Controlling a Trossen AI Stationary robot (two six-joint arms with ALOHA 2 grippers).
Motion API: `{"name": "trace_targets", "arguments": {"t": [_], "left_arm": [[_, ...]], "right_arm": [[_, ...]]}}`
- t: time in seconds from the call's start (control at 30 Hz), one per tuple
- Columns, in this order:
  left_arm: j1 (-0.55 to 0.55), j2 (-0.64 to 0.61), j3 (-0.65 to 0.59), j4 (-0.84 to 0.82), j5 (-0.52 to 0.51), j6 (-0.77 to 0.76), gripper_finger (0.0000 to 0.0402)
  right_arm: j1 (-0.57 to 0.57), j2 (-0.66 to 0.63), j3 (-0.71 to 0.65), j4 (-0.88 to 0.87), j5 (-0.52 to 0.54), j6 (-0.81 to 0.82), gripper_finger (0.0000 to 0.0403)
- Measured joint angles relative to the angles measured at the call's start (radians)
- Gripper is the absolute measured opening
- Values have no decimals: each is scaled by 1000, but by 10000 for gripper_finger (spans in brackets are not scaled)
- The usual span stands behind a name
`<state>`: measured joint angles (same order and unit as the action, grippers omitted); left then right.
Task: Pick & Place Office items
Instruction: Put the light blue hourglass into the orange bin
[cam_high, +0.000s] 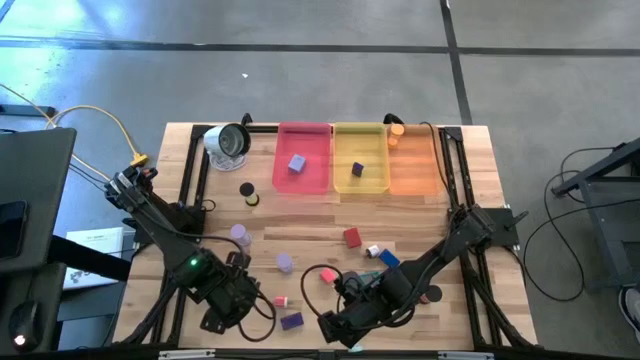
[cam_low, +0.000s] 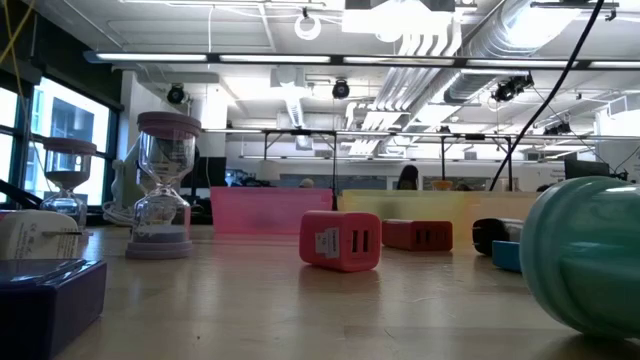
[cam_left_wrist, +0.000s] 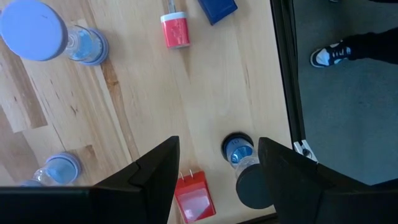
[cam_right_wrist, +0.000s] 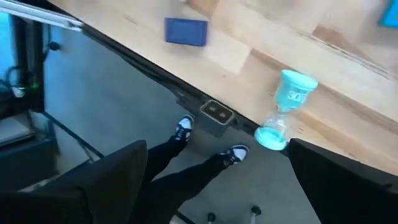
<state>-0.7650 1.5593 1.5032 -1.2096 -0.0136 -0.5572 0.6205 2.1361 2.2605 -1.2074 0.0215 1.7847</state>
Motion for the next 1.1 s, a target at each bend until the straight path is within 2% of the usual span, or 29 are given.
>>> {"name": "trace_targets", "arguments": {"t": [0.13,0.33,0.6,0.87,1.1], "left_arm": [[0,0,0,0,-1,-1,212],[0,0,0,0,-1,0,212],[1,0,0,0,-14,6,212],[1,0,0,-3,-18,11,212],[1,0,0,-11,-42,11,212]], "right_arm": [[8,0,-76,23,-10,26,380],[11,1,-196,57,-82,74,380],[-12,0,-335,201,-105,61,380],[-32,0,-422,236,-167,74,380],[-36,0,-463,301,-178,66,380]]}}
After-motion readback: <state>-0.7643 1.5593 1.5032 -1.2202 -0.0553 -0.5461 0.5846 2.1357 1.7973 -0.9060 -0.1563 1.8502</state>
